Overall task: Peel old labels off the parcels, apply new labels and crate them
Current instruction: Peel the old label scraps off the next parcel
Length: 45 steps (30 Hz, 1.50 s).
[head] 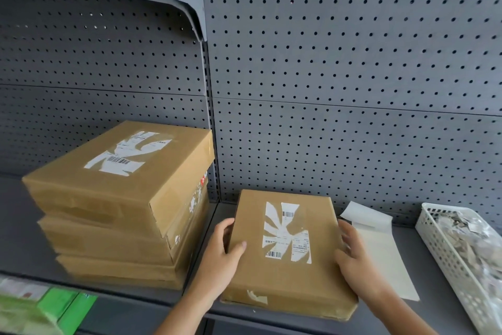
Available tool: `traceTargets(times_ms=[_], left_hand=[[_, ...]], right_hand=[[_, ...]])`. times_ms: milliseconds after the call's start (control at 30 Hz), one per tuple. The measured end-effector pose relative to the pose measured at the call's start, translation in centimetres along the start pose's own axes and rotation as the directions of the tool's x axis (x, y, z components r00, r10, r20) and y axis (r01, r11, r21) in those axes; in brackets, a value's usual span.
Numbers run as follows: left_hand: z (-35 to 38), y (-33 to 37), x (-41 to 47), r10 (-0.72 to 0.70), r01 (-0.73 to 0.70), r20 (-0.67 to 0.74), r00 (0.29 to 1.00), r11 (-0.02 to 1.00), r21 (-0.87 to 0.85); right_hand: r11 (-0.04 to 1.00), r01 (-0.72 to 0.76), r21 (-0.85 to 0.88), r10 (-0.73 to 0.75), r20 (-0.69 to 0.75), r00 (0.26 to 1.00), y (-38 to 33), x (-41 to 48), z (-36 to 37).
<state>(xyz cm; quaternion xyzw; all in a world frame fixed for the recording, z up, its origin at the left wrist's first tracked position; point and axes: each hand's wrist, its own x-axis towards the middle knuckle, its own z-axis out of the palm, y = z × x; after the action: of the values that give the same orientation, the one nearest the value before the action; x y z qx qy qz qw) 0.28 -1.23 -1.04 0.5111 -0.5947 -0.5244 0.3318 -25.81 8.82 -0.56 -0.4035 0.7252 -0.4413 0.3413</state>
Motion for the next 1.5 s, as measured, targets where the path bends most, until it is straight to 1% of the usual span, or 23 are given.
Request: traceTargets(times_ms=[133,233,333,433,567,700,833,1100,1267,1500], left_hand=[[0.1,0.4,1.5,0.095,-0.107,0.072,0.993,0.977,0.184],[0.3,0.9,2.7,0.151,-0.176,0.114,0.982,0.95,0.257],[0.6,0.9,3.8,0.142,-0.181,0.14,0.98,0.929,0.323],[0.9,0.4,4.5,0.127,-0.172,0.151,0.98,0.926,0.335],[1.2,-0.1,4.8,0.118,-0.164,0.154,0.981,0.928,0.334],[1.2,-0.4,4.9,0.127,-0.175,0.156,0.98,0.922,0.344],[1.3,-0.7,5.0,0.127,-0.173,0.15,0.98,0.922,0.346],[1.2,-0.8,5.2,0.129,-0.17,0.14,0.982,0.924,0.342],[1.3,-0.9,5.1,0.121,-0.162,0.14,0.983,0.928,0.335],[1.2,-0.8,5.1,0.127,-0.168,0.14,0.982,0.927,0.337]], right_hand=[[0.958,0.143,-0.247,-0.166,-0.072,0.984,-0.8,1.1,0.0],[0.897,0.224,-0.382,-0.272,-0.075,0.959,-1.0,2.5,0.5],[0.819,0.291,-0.495,-0.354,-0.037,0.934,-1.3,4.0,1.5],[0.75,0.35,-0.561,-0.421,0.003,0.907,-2.0,5.6,2.7],[0.692,0.396,-0.603,-0.478,0.029,0.878,-2.3,8.0,3.9],[0.653,0.394,-0.647,-0.485,0.044,0.874,-2.6,9.6,4.7],[0.635,0.428,-0.643,-0.497,0.085,0.864,-2.7,10.6,5.6],[0.589,0.391,-0.708,-0.454,0.11,0.884,-3.2,11.6,6.4],[0.561,0.395,-0.728,-0.472,0.111,0.875,-3.3,11.7,6.6],[0.622,0.42,-0.661,-0.478,0.104,0.872,-3.1,11.5,6.3]])
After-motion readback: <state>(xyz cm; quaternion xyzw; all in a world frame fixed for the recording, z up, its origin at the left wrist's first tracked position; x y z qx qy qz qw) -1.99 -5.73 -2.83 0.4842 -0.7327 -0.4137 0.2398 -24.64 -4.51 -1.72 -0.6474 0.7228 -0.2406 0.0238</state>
